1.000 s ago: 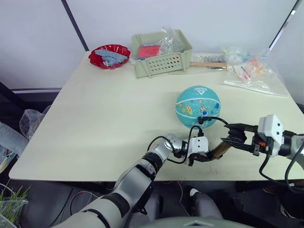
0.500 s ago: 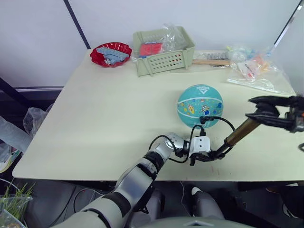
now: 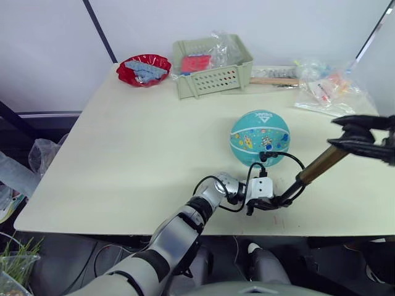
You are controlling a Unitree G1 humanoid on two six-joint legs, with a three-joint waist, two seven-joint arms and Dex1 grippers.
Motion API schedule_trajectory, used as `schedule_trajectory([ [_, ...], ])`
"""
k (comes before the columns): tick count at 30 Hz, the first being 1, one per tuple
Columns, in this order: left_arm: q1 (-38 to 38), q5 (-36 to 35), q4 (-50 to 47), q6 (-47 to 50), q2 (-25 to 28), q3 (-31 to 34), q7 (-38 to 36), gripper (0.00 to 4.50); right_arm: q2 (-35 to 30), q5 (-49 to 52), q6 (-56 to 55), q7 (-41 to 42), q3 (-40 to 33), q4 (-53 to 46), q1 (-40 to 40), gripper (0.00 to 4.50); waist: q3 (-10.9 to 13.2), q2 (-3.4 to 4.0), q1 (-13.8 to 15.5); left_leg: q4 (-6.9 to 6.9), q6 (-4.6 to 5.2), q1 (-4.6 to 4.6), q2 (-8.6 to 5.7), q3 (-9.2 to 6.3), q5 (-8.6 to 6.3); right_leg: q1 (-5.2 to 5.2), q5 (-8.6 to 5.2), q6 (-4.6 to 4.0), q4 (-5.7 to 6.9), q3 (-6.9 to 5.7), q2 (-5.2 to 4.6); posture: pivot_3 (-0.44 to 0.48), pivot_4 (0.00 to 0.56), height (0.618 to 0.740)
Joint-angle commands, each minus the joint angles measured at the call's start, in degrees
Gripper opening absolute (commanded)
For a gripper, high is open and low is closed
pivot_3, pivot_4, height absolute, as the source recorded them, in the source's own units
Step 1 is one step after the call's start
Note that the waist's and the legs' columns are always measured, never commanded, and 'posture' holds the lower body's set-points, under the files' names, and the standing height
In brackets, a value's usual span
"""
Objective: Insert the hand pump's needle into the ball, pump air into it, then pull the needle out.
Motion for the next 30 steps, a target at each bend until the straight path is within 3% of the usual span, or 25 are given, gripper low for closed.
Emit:
schedule_trajectory([
  [1,1.68,2.9,3.62,2.32,1.05,-1.55,0.61,0.98,3.46,-8.31,-5.13,-0.33,8.52,-0.53,4.96,1.63,-0.13,-0.16,-0.09,0.02,0.0,0.03,0.0,0.0,0.0,0.03,-0.03,0.05,0.0,0.01,0.01,0.0,0.15,0.74],
  [10,1.86,2.87,3.45,1.95,1.09,-1.6,0.97,0.98,10.71,-18.71,-15.42,-2.27,17.52,3.88,8.93,1.63,-0.26,-0.2,-0.05,0.06,-0.03,0.12,0.04,-0.05,0.03,0.09,-0.01,0.03,0.03,0.0,0.12,0.0,0.15,0.74],
  [14,1.94,3.01,3.23,1.28,0.83,-1.61,2.28,0.98,11.77,-19.96,-17.52,-2.92,17.75,4.07,8.64,1.63,-0.26,-0.17,-0.03,0.06,-0.03,0.12,0.02,-0.05,0.02,0.09,0.0,0.01,0.03,0.01,0.11,0.0,0.15,0.74],
  [19,1.85,2.5,3.5,1.86,0.36,-1.12,2.19,0.98,8.19,-12.35,-13.46,-0.53,10.83,1.95,5.09,1.63,-0.19,-0.06,0.07,0.06,-0.03,0.09,0.0,-0.05,0.02,0.08,-0.01,0.03,0.03,0.01,0.09,0.0,0.15,0.74],
  [21,1.7,2.46,3.56,1.95,0.34,-0.98,2.23,0.98,5.84,-8.1,-10.2,0.19,7.24,1.08,2.69,1.63,0.07,0.35,0.13,0.1,-0.02,0.03,-0.04,-0.04,0.02,0.06,0.01,0.01,0.02,0.01,0.05,0.0,0.15,0.74],
  [30,1.66,3.02,4.02,1.43,0.75,-1.14,2.21,0.98,-3.38,4.25,1.46,2.03,-4.95,0.83,-4.5,1.63,0.32,0.49,0.37,0.11,0.01,-0.2,-0.09,-0.03,0.01,-0.12,0.03,0.02,0.0,-0.01,-0.06,0.0,0.15,0.74],
])
